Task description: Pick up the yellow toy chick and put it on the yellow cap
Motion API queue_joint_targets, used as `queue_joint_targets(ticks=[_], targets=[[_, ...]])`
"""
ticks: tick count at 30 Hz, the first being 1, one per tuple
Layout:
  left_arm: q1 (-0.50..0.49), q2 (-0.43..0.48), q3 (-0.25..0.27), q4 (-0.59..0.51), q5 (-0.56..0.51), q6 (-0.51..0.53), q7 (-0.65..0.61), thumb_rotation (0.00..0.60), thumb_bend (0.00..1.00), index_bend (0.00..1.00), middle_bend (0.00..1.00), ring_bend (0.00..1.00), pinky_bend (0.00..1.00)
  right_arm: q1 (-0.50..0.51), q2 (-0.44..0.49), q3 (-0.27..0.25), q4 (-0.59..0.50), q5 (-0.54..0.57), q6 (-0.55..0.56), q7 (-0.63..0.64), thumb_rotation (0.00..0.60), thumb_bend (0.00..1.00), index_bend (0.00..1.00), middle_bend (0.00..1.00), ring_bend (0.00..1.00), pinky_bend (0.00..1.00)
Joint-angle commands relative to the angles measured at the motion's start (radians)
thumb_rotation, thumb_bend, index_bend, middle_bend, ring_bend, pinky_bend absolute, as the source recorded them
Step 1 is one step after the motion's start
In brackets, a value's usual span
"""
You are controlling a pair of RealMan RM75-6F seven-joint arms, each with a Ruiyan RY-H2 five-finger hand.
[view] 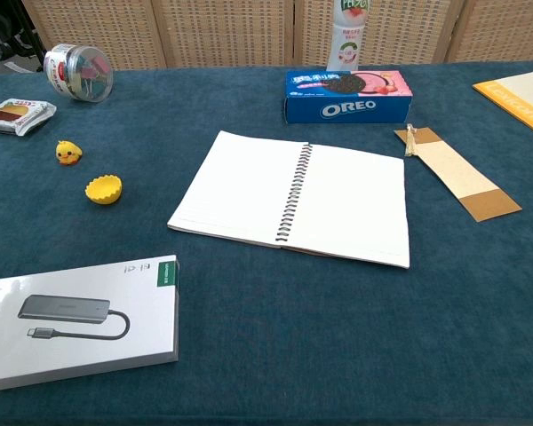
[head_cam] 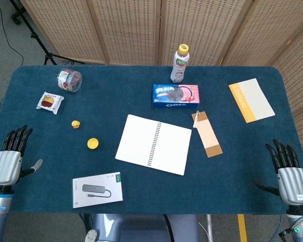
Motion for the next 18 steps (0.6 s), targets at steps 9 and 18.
queue_joint_targets(ticks=[9, 18], targets=[[-0.001, 0.003, 0.002, 0.001, 0.006, 0.000, -0.010, 0.600, 0.21, 0.00, 0.00, 0.00, 0.00, 0.000, -0.001, 0.000, -0.004, -0.001, 0.001, -0.004, 0.600, 0.00, 0.00, 0.00, 0.00, 0.00], [-0.009, 0.002, -0.001, 0.001, -0.008, -0.024, -0.006, 0.600, 0.21, 0.00, 0.00, 0.00, 0.00, 0.003, 0.000, 0.000, -0.002, 0.005, -0.009, -0.002, 0.600, 0.00, 0.00, 0.00, 0.00, 0.00]])
